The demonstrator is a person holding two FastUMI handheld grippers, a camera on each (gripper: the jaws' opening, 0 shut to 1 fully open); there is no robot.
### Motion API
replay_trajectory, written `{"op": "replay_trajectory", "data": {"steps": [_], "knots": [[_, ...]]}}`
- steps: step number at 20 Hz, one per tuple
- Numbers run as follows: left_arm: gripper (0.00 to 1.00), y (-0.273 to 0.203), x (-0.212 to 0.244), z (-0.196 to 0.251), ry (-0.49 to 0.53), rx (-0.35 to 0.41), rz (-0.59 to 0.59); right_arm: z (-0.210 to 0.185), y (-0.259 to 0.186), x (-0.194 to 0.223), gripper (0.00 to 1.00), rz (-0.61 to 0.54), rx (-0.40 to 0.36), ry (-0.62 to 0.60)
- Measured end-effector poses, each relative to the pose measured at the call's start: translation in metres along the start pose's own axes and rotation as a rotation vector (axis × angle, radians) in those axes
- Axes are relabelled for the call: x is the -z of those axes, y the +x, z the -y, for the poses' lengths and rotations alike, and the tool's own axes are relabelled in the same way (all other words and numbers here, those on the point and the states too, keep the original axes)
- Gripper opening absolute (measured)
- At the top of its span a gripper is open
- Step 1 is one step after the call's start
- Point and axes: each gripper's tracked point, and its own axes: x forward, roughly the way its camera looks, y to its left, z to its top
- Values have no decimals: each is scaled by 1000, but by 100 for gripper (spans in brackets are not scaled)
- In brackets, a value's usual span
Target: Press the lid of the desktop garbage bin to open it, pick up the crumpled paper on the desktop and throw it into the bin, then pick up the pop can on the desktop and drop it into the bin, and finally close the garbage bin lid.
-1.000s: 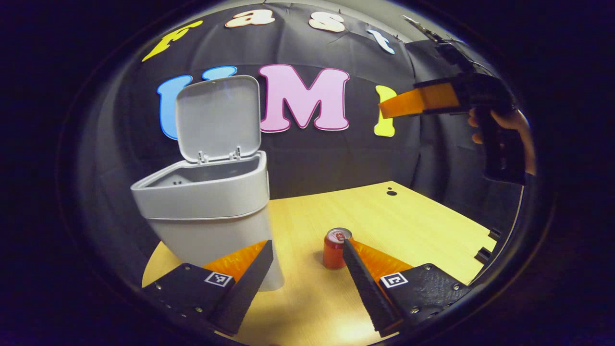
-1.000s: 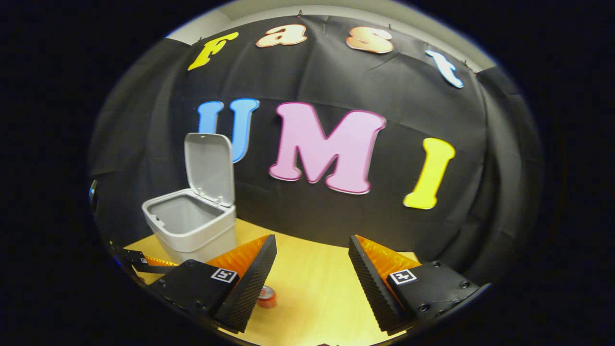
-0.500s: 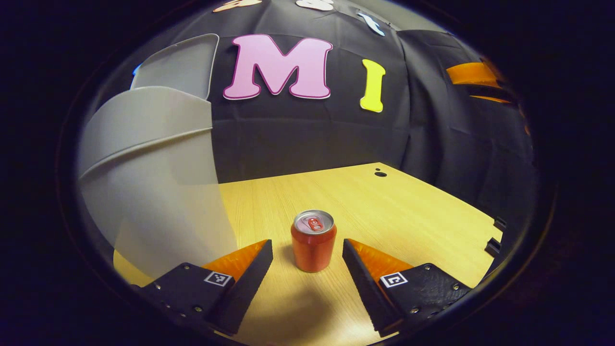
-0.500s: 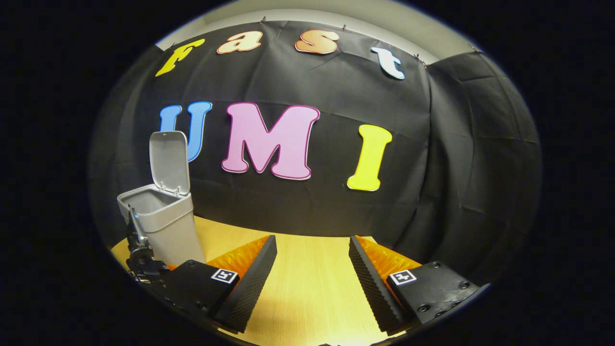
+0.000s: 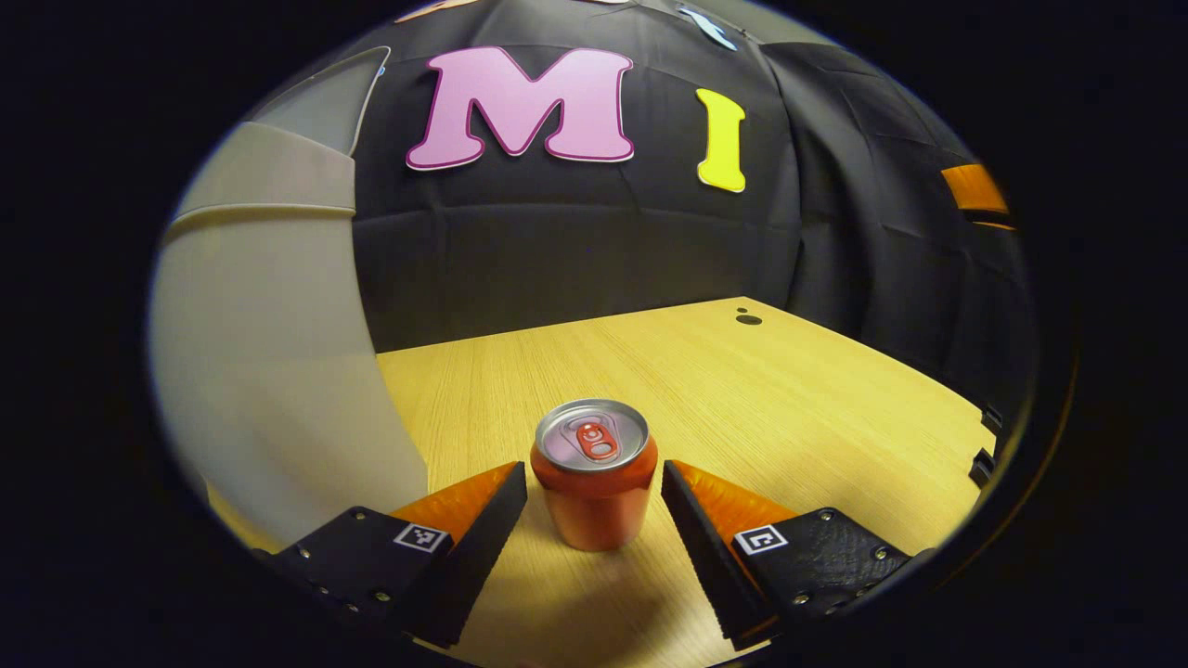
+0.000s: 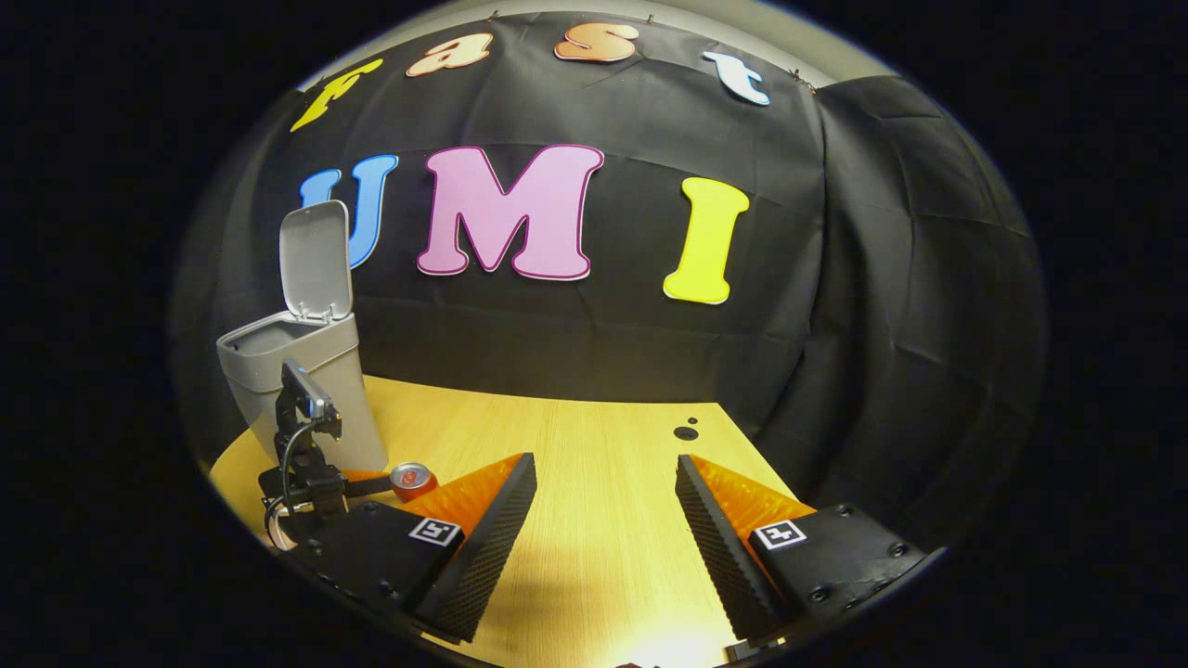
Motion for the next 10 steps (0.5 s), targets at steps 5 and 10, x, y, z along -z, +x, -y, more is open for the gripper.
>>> {"op": "replay_trajectory", "data": {"steps": [5, 10], "knots": [[96, 13, 6, 0, -20, -2, -13, 2, 7, 7, 98, -21, -5, 5], [97, 19, 13, -2, -51, 1, -23, 0, 13, 18, 98, -55, -23, 5]]}}
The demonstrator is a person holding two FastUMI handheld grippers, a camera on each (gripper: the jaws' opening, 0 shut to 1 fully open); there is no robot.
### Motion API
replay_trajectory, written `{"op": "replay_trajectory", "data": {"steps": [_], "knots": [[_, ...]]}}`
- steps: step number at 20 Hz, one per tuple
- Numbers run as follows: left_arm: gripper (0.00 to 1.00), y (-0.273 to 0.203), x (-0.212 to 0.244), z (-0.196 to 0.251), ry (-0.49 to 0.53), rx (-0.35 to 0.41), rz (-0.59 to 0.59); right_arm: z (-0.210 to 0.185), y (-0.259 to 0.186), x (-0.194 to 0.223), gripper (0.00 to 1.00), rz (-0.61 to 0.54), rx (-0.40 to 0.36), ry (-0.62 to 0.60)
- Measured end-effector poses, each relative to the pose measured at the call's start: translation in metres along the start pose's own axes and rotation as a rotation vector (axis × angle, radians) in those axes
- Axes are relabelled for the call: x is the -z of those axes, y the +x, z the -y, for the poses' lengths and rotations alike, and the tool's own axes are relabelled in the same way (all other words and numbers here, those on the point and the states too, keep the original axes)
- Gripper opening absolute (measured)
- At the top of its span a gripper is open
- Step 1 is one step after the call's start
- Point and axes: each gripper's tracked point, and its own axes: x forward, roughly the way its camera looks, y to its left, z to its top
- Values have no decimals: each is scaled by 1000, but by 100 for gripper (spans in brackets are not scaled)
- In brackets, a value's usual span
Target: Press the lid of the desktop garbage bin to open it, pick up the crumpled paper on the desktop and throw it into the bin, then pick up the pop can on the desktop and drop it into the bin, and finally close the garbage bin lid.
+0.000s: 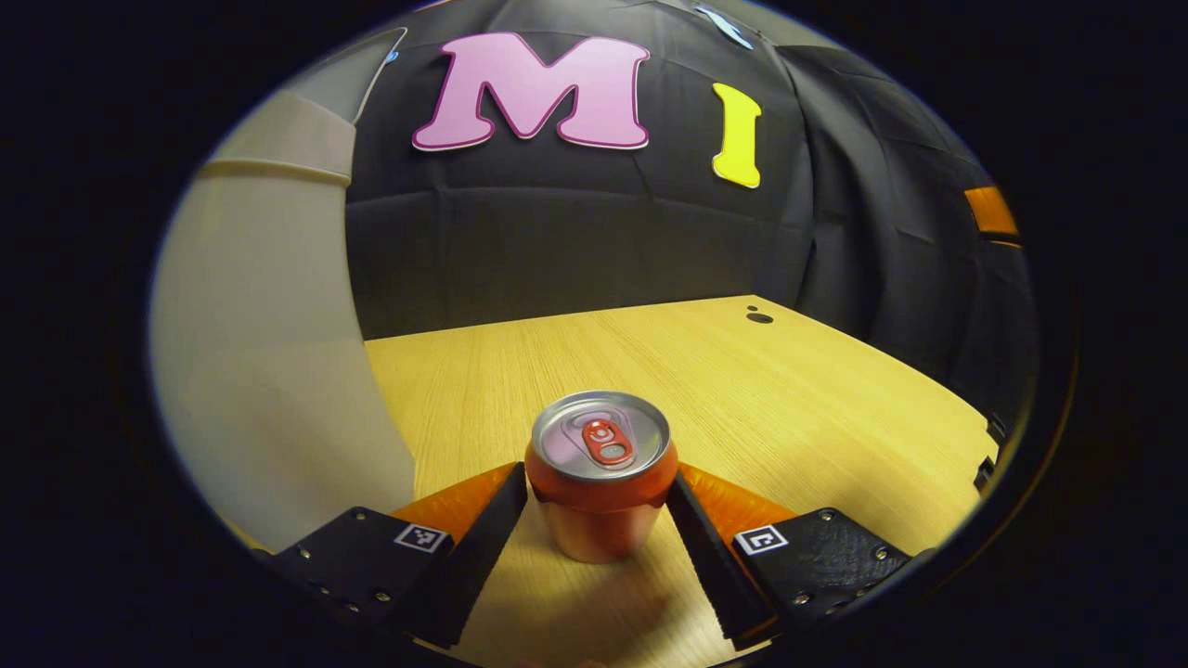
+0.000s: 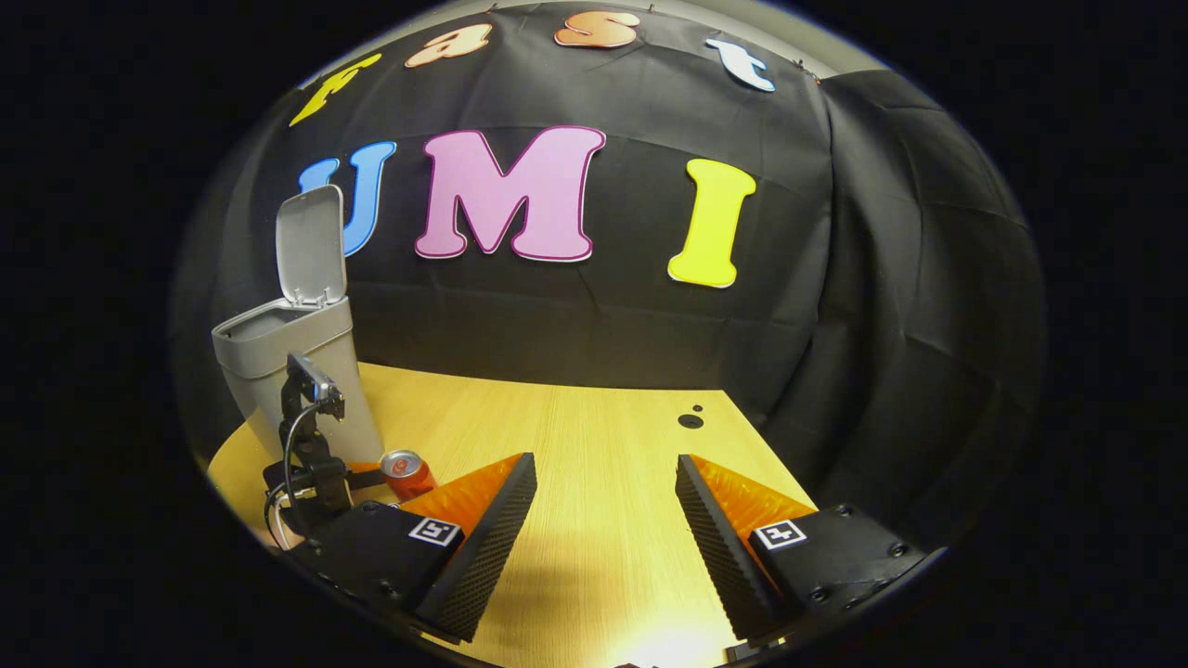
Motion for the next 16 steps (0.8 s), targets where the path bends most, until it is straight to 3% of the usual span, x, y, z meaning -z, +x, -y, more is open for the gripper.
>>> {"op": "replay_trajectory", "data": {"steps": [5, 6, 7, 16], "knots": [[96, 3, 5, 4, -48, 34, -19, -7, 5, 7, 98, -29, -19, 3], [95, 5, 4, 2, -47, 34, -16, -8, 4, 7, 98, -30, -21, 3], [88, 2, 2, 4, -42, 34, -16, -8, 5, 7, 98, -31, -23, 2], [86, -16, -30, 5, -18, 46, 17, -7, 1, 4, 98, -32, -19, 4]]}}
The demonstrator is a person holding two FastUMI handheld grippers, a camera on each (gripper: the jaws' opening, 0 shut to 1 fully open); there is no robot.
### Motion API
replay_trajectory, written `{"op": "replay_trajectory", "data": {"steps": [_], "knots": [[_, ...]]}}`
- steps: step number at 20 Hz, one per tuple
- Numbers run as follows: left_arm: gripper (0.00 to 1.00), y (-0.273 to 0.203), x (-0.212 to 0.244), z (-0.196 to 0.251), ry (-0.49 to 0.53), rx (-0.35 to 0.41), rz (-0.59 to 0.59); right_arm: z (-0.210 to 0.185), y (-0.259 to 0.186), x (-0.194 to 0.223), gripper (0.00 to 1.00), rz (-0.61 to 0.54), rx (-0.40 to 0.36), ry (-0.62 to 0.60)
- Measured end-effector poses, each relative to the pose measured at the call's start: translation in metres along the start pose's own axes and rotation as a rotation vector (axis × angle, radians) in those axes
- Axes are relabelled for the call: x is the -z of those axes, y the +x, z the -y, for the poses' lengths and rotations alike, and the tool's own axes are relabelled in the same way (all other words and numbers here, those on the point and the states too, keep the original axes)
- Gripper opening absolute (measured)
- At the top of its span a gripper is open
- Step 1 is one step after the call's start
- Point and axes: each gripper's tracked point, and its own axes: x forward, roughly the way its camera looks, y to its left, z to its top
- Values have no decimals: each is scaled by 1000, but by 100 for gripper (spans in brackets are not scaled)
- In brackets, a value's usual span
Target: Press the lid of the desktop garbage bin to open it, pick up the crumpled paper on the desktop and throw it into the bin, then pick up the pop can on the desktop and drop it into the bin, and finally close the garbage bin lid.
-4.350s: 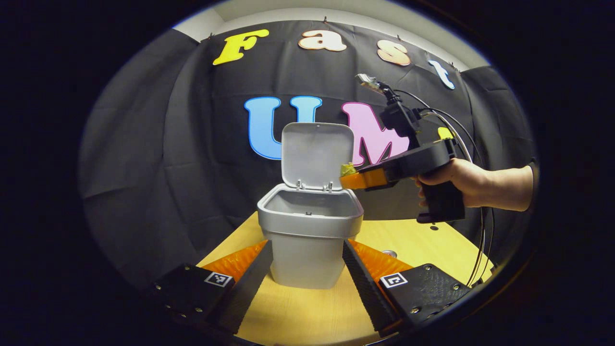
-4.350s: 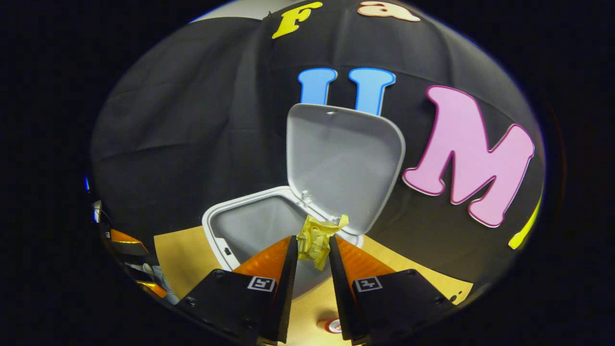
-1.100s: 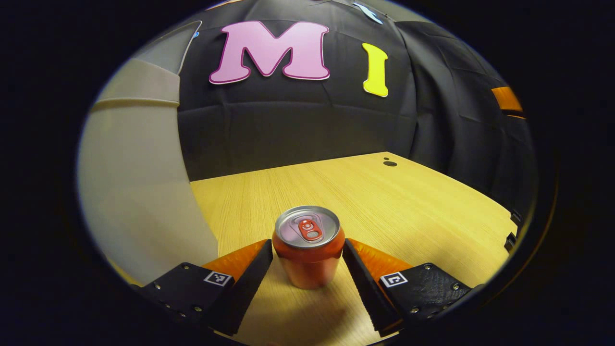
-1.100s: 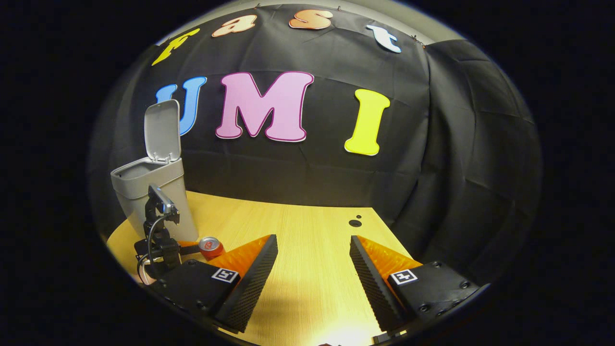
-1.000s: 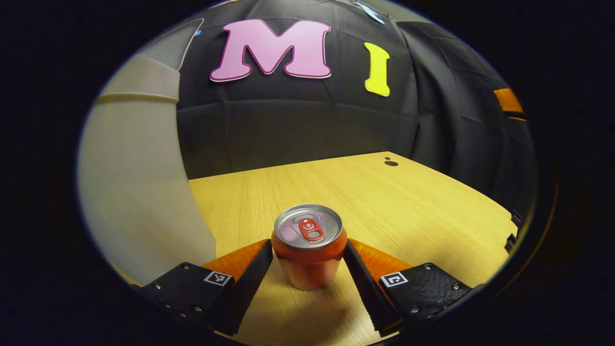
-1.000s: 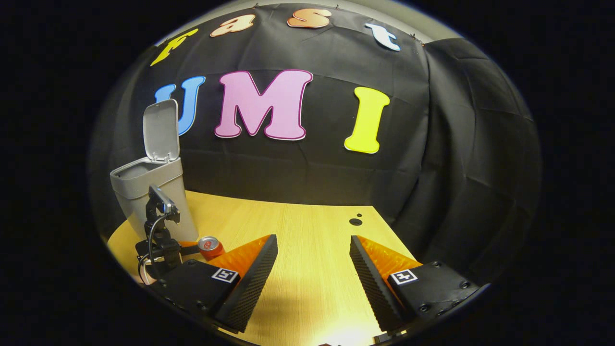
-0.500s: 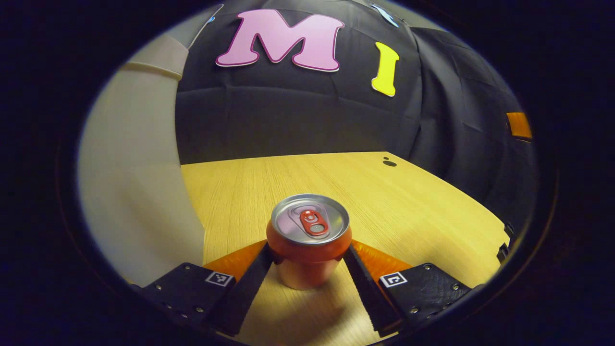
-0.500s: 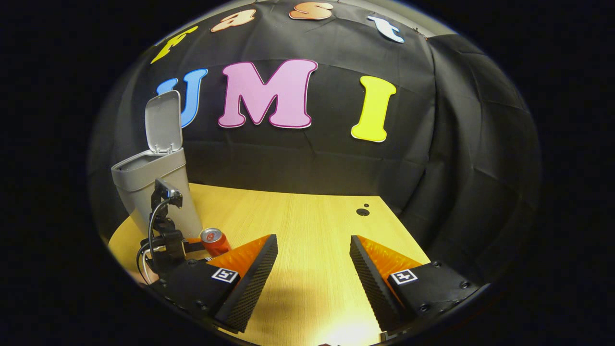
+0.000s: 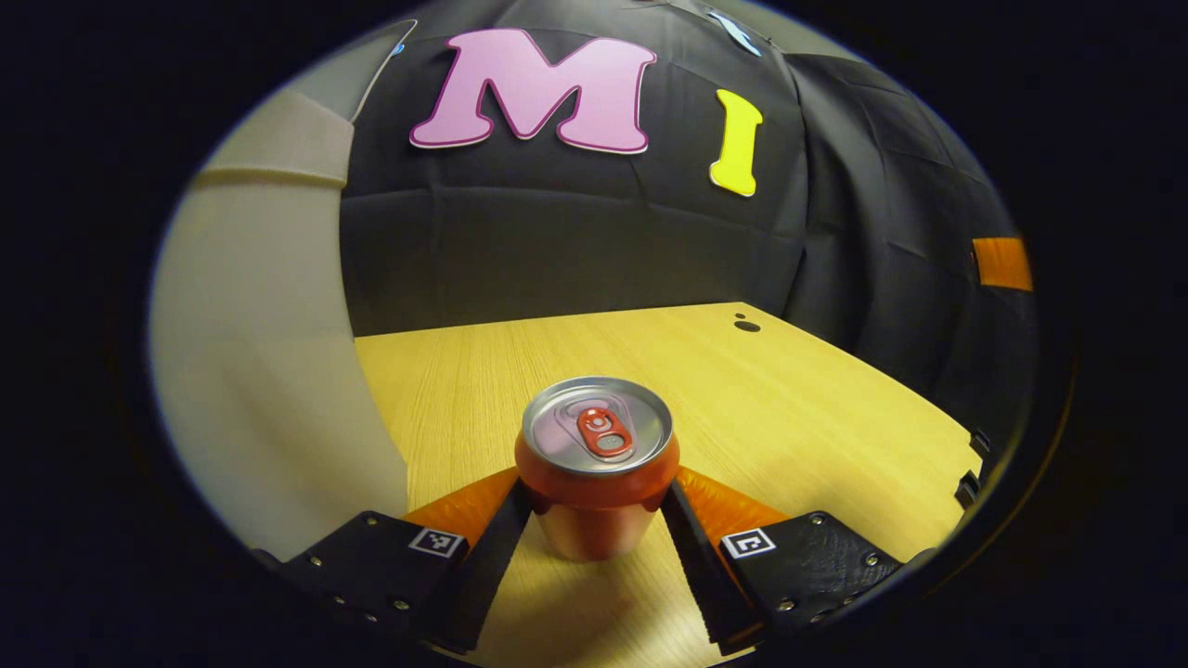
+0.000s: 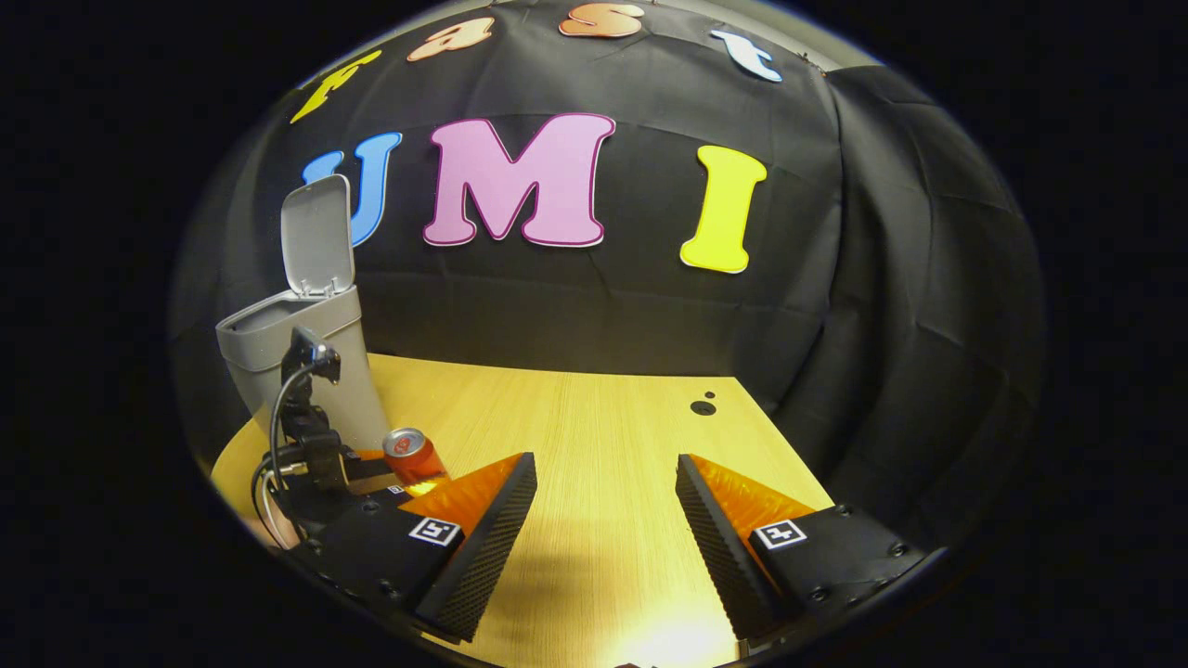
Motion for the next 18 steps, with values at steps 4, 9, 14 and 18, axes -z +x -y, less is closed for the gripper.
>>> {"op": "replay_trajectory", "data": {"steps": [4, 9, 14, 18], "knots": [[86, -31, -56, 1, 29, -4, 64, 0, -5, -7, 98, 10, 4, 15], [86, -77, -132, -1, 94, -25, 120, -1, -13, -16, 98, 12, 3, 24], [86, -119, -205, -18, 145, -85, 193, 0, -31, -40, 98, 52, 12, 9], [85, -147, -252, -44, 96, -119, 249, -8, -44, -57, 98, 72, -1, 4]]}}
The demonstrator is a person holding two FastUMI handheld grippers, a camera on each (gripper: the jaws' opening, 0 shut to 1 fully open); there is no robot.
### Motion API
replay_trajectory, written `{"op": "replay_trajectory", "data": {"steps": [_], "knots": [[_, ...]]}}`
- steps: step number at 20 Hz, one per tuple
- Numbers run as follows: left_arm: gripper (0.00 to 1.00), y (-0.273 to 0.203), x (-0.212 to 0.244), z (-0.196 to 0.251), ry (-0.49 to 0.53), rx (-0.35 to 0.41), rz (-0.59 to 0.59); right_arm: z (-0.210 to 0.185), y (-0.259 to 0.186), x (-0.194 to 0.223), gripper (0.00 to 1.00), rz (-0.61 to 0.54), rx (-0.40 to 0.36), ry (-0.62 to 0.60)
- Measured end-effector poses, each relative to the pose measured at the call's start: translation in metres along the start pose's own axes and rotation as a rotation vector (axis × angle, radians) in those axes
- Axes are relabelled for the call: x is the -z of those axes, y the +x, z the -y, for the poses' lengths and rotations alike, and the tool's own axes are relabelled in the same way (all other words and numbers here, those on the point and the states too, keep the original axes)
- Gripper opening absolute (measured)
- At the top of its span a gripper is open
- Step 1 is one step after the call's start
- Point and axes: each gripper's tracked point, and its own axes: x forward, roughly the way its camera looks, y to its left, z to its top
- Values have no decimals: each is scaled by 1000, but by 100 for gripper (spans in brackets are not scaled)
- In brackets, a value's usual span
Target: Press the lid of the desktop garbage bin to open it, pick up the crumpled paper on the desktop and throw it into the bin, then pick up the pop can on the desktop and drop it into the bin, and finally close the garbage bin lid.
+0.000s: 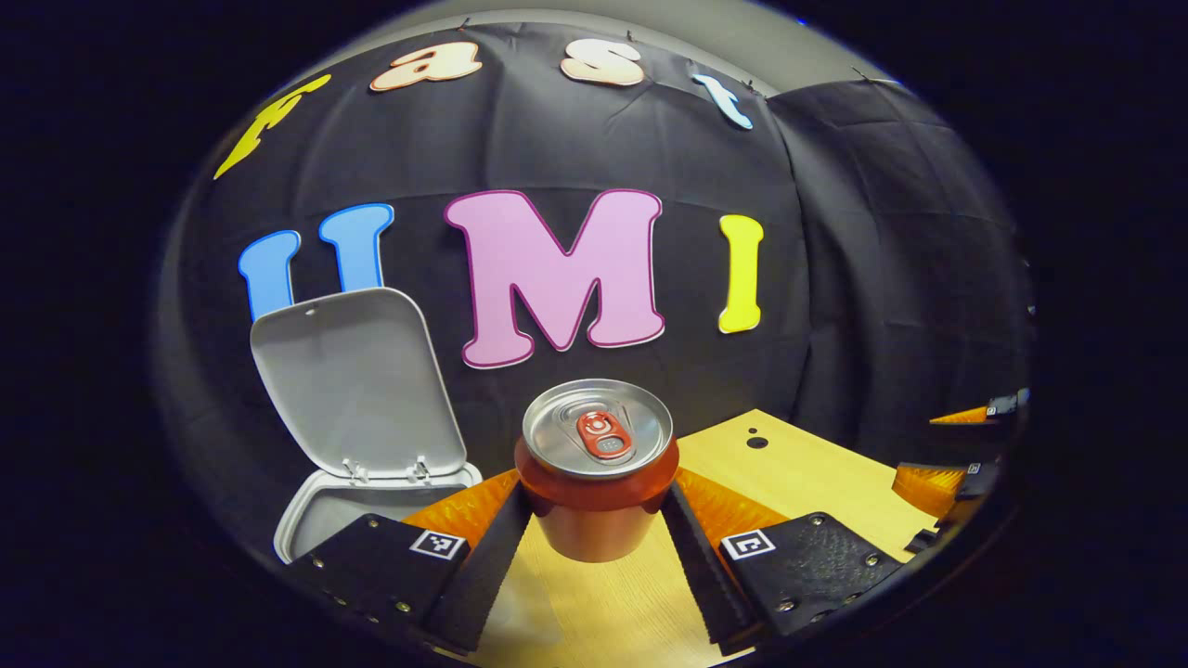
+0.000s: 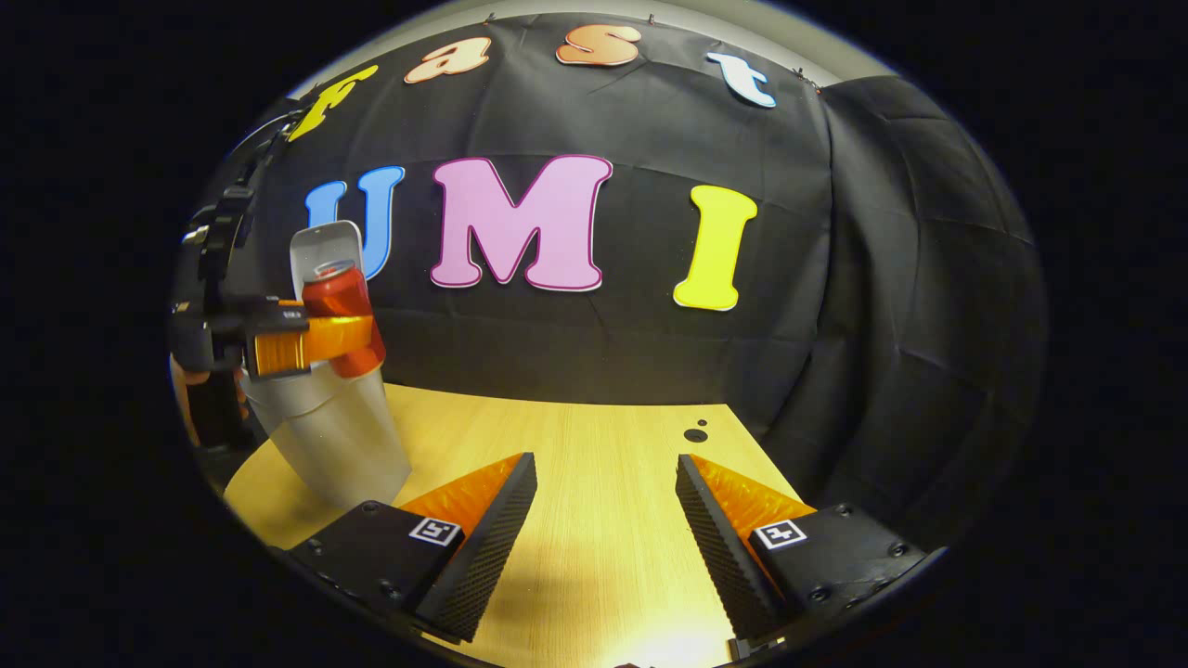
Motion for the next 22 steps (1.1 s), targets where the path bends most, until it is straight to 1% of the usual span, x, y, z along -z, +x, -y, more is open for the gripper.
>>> {"op": "replay_trajectory", "data": {"steps": [3, 7, 10, 12, 15, 17, 20, 22], "knots": [[85, -14, -25, -36, -2, -53, 34, -10, -14, -8, 98, 9, -14, -7], [85, -26, -27, -77, -9, -112, 32, -26, -25, -15, 98, 23, -40, -1], [85, -31, -10, -104, -60, -144, 11, -38, -31, -13, 98, 18, -60, 11], [85, -28, 13, -124, -101, -168, -21, -44, -35, -15, 98, 22, -70, 24], [85, -24, 47, -148, -148, -202, -77, -43, -40, -12, 98, 19, -65, 15], [86, -22, 64, -159, -135, -228, -115, -41, -44, -8, 98, 9, -58, 17], [86, -23, 68, -163, -99, -236, -115, -37, -47, 1, 98, -13, -46, 29], [86, -21, 69, -159, -91, -225, -115, -35, -50, 5, 98, -24, -40, 32]]}}
